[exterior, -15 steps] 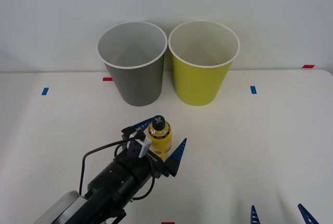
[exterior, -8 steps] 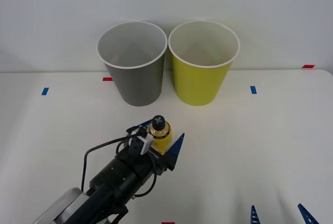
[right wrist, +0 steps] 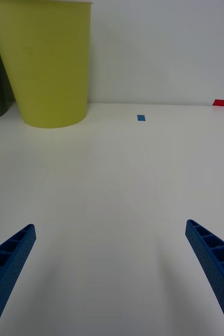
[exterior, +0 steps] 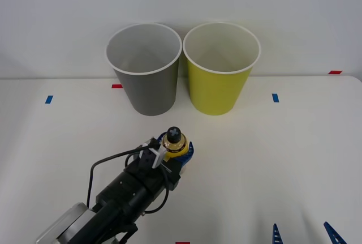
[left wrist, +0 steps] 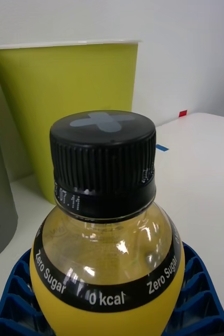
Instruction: Put cans in the gray bin and PET bottles in the light green bin.
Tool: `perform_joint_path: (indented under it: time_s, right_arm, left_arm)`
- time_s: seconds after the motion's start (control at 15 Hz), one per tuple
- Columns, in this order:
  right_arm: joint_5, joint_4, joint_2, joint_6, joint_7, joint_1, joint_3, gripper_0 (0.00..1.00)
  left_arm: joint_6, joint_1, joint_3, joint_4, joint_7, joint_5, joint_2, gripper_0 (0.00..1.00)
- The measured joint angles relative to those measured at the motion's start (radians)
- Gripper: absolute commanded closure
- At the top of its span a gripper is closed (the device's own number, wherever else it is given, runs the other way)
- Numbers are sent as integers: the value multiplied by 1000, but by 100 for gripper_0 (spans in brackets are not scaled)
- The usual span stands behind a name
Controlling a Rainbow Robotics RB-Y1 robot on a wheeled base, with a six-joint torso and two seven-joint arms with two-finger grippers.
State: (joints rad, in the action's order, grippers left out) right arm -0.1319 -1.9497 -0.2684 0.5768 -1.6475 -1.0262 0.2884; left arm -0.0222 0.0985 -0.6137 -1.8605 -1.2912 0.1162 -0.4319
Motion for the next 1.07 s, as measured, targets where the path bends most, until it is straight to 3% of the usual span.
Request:
perform_joint_path:
  time_s: [0.47, 0.6, 0.87, 1.07]
  right_arm:
    - [0, 0, 0, 0, 0, 0, 0, 0]
    - [0, 0, 0, 0, 0, 0, 0, 0]
    - [0, 0, 0, 0, 0, 0, 0, 0]
    - [0, 0, 0, 0, 0, 0, 0, 0]
  left_arm:
    - [356, -9, 32, -275, 18, -37, -77, 100]
    - [453, -14, 56, -345, 22, -126, -82, 100]
    - [642, -61, 107, -448, 22, -223, -95, 100]
    - [837, -151, 190, -511, 14, -379, -107, 100]
